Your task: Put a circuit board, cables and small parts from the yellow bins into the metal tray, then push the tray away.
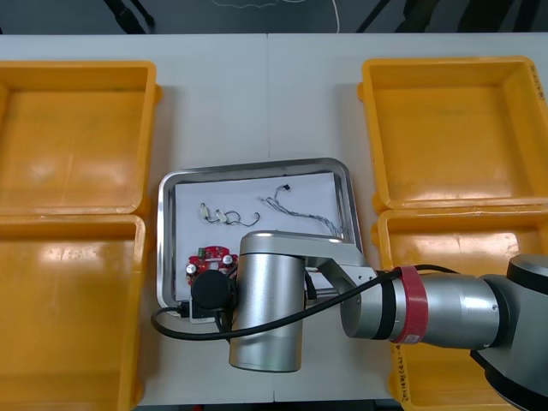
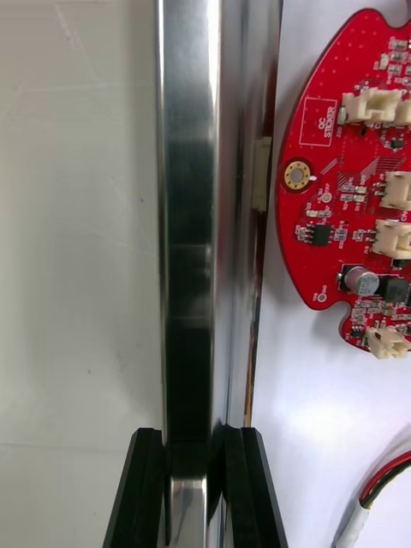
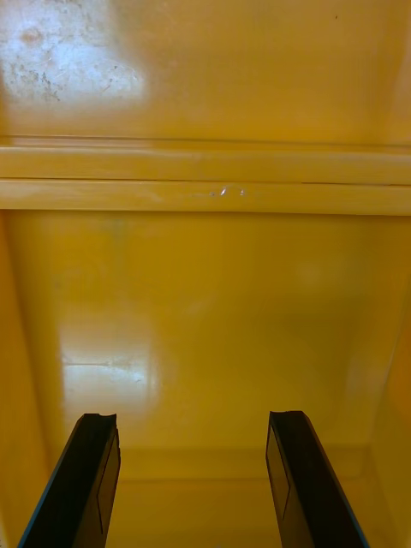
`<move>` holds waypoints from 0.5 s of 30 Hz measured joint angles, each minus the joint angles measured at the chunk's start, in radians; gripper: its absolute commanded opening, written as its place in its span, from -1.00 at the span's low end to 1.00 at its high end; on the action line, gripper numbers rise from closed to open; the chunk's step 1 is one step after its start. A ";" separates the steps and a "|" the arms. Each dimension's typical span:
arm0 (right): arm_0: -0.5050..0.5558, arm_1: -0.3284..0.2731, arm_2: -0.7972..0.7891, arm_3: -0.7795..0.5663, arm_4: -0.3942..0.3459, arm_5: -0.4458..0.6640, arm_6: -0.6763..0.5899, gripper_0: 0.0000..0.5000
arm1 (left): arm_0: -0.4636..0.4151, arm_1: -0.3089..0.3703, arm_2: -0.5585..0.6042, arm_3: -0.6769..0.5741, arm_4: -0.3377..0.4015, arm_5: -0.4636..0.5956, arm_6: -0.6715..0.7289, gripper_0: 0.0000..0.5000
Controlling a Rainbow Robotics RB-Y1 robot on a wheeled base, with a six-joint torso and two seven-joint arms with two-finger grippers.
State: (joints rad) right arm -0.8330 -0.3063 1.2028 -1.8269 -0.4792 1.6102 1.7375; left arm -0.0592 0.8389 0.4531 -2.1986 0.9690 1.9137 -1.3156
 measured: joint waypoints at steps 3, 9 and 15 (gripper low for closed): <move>-0.003 0.000 -0.008 0.000 0.000 0.006 0.000 -1.00 | 0.000 0.000 0.000 0.000 0.000 0.000 0.000 1.00; -0.012 0.006 -0.042 0.000 0.000 0.021 0.000 -1.00 | 0.000 0.000 0.000 0.000 0.000 0.000 0.000 1.00; -0.033 0.007 -0.063 0.001 0.001 0.033 0.000 -1.00 | 0.000 0.000 0.000 0.000 0.000 0.000 0.000 1.00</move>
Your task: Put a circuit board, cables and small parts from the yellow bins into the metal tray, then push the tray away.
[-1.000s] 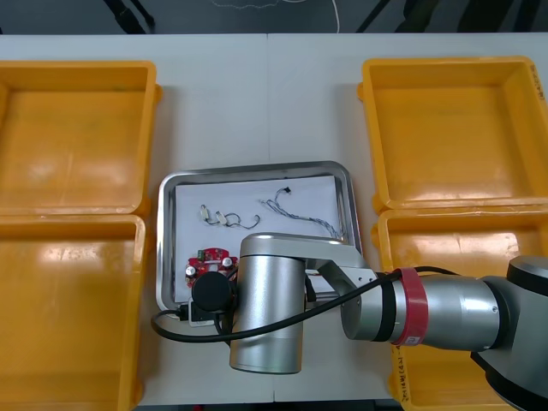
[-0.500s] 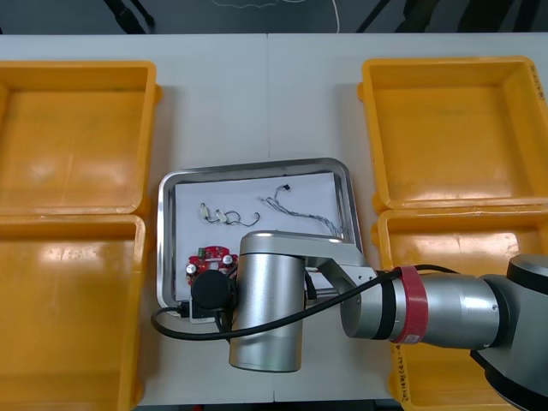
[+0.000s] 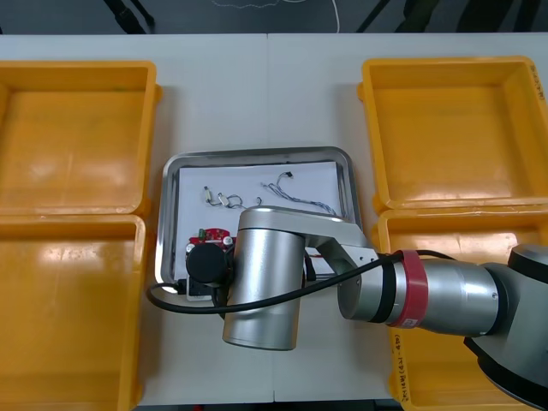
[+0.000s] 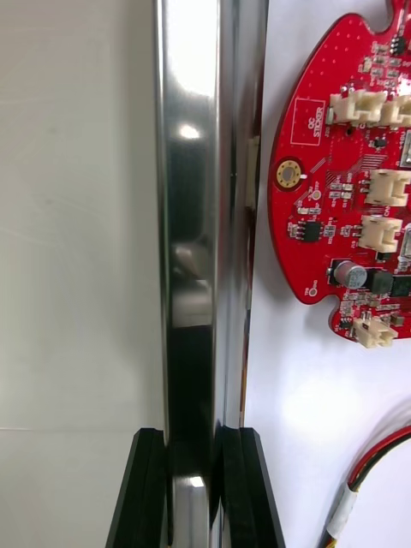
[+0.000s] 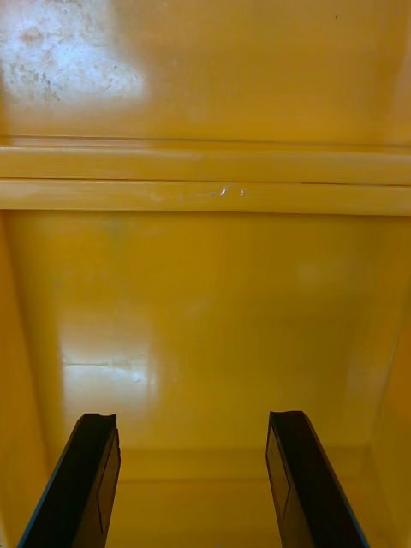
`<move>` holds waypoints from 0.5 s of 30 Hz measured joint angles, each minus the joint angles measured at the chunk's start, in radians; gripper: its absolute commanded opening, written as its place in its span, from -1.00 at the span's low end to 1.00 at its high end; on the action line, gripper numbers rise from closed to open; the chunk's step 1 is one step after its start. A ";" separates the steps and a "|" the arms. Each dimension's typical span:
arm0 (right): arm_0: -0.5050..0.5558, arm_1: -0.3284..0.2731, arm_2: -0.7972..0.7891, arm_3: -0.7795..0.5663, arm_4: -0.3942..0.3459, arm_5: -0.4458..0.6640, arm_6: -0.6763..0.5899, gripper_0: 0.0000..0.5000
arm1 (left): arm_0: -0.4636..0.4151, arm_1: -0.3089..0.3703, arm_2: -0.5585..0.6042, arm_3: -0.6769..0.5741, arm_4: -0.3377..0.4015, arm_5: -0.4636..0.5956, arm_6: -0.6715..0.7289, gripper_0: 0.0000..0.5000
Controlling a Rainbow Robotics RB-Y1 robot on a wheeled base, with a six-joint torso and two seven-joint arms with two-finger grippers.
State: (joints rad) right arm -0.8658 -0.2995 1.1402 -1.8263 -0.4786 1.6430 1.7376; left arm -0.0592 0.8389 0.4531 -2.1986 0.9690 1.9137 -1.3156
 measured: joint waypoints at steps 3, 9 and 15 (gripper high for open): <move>-0.015 0.000 -0.004 0.002 0.000 0.005 0.000 -1.00 | 0.000 0.000 0.000 0.000 0.000 0.000 0.000 1.00; -0.054 0.001 -0.004 0.035 0.001 0.005 0.006 -1.00 | 0.000 0.000 0.000 0.000 0.000 0.000 0.000 1.00; -0.088 0.005 -0.012 0.075 0.001 0.005 0.032 -1.00 | 0.000 0.000 0.000 0.000 0.000 0.000 0.000 1.00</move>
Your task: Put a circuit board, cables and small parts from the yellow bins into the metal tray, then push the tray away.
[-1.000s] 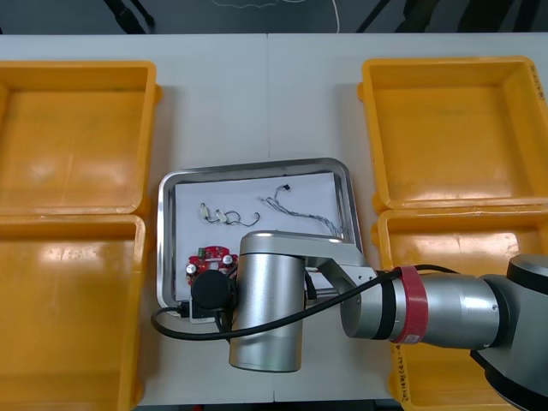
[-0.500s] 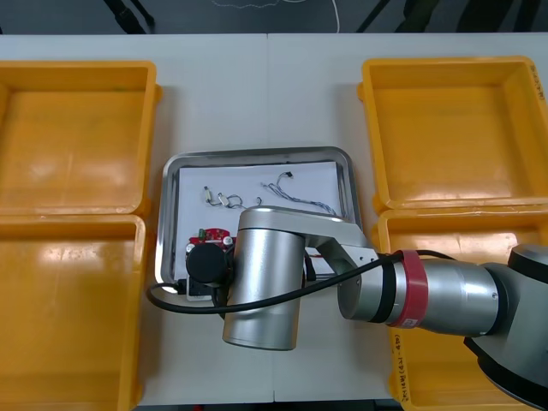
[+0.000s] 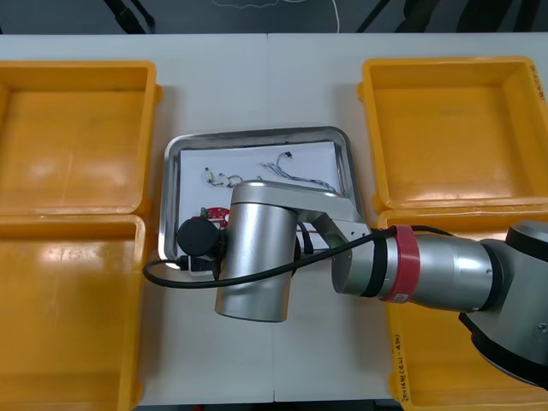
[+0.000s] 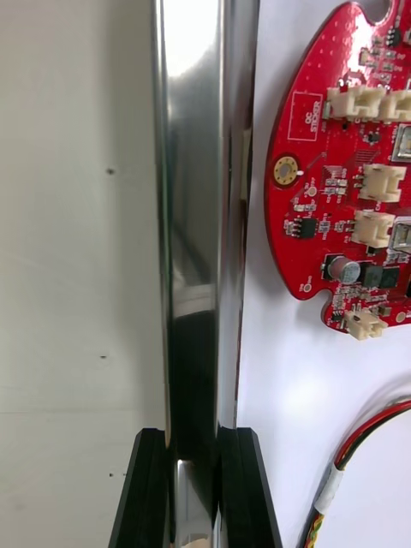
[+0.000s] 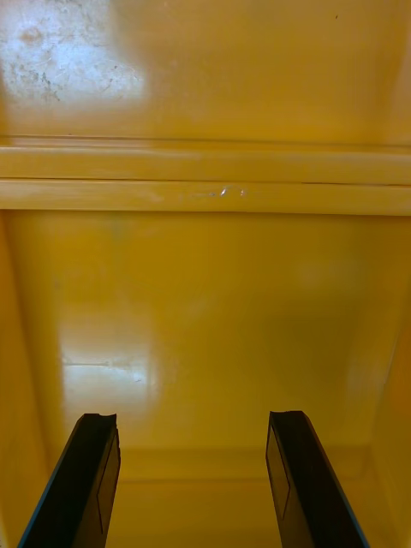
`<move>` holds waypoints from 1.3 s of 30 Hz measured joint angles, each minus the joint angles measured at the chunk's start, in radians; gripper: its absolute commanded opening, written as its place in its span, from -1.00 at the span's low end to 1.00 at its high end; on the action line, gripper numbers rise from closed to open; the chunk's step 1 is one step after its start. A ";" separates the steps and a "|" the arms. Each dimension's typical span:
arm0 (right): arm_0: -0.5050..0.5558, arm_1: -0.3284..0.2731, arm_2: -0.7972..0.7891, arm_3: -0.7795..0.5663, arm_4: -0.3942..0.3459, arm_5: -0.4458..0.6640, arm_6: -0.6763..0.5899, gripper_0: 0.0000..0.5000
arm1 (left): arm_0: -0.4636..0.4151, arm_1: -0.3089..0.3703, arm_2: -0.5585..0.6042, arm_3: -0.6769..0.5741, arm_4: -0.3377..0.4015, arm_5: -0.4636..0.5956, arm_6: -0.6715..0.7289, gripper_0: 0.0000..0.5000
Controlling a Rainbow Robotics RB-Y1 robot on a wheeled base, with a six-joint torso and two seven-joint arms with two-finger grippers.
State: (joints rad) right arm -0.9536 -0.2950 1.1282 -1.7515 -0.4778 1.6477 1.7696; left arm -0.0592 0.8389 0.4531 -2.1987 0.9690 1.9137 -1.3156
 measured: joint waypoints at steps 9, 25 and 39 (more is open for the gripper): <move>-0.025 0.004 -0.042 0.072 0.000 -0.039 0.025 -1.00 | 0.000 0.000 0.000 0.000 0.000 0.000 0.000 1.00; -0.102 0.008 -0.091 0.217 0.000 -0.122 0.058 -1.00 | 0.000 0.000 0.000 0.000 0.000 0.000 0.000 1.00; -0.150 0.009 -0.129 0.290 0.000 -0.186 0.119 -1.00 | 0.000 0.000 0.000 0.000 0.000 0.000 0.000 1.00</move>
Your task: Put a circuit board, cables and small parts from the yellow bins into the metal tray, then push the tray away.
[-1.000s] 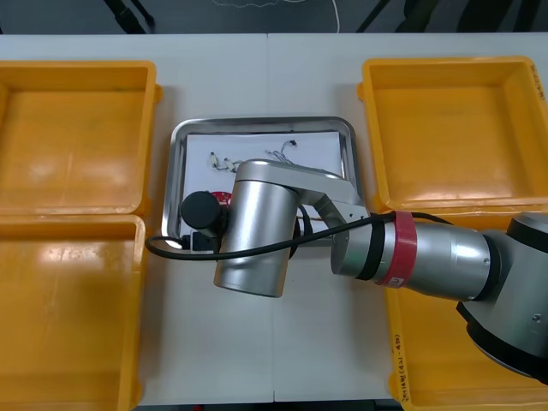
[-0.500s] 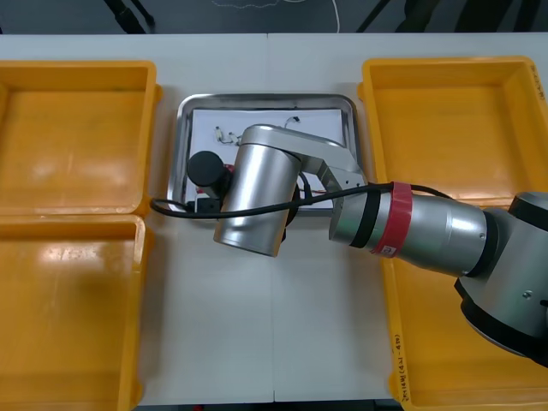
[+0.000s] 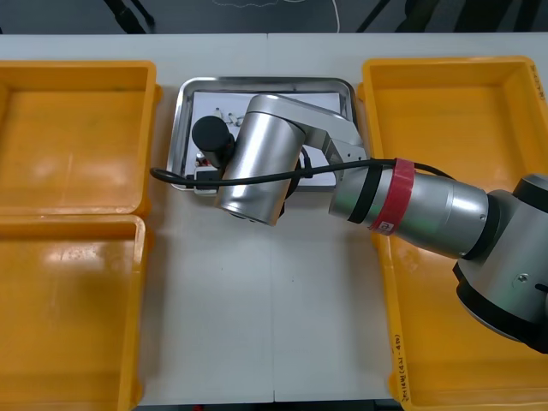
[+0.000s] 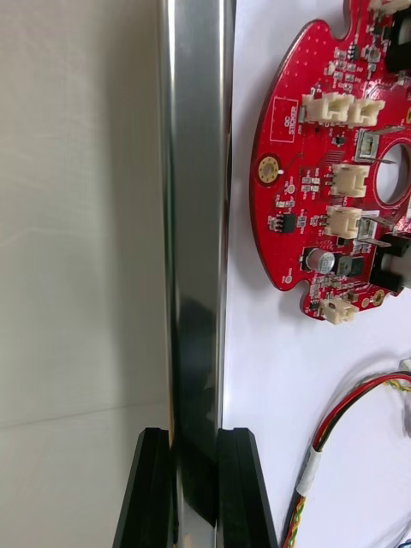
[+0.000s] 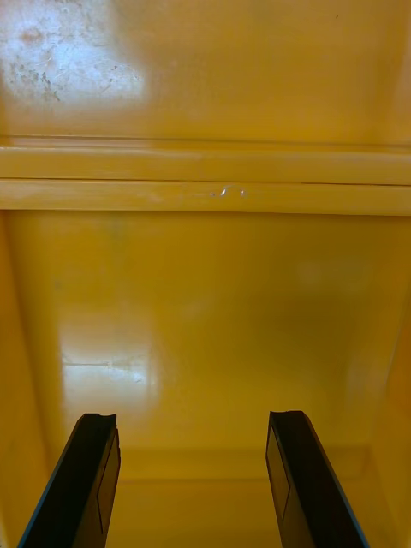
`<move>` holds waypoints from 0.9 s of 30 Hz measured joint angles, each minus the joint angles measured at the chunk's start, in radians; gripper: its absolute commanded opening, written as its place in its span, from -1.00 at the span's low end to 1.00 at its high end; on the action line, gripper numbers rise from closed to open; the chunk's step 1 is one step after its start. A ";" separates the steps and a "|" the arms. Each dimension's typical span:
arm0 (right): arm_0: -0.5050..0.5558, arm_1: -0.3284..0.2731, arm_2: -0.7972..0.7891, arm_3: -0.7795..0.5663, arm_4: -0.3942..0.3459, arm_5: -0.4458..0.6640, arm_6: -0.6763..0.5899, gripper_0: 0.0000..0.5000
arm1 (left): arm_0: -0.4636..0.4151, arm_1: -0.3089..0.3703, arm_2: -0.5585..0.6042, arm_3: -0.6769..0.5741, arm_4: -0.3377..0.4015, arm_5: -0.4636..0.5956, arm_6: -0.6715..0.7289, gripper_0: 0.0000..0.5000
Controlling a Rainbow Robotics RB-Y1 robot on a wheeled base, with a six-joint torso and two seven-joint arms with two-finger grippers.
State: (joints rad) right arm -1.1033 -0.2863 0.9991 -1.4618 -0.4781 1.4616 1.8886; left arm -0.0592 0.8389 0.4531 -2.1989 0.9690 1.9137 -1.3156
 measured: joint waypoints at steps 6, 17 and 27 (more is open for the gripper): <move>-0.013 0.000 0.000 0.039 0.000 -0.049 0.001 -1.00 | 0.000 0.000 0.000 0.000 0.000 0.000 0.000 1.00; -0.042 0.000 0.000 0.101 0.000 -0.101 0.052 -1.00 | 0.000 0.000 0.000 0.000 0.000 0.000 0.000 1.00; -0.058 0.000 0.000 0.126 0.031 -0.145 0.057 -1.00 | 0.000 0.000 0.000 0.000 0.000 0.000 0.000 1.00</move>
State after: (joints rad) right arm -1.1613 -0.2860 0.9989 -1.3356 -0.4472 1.3169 1.9454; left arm -0.0592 0.8389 0.4531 -2.1989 0.9690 1.9137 -1.3156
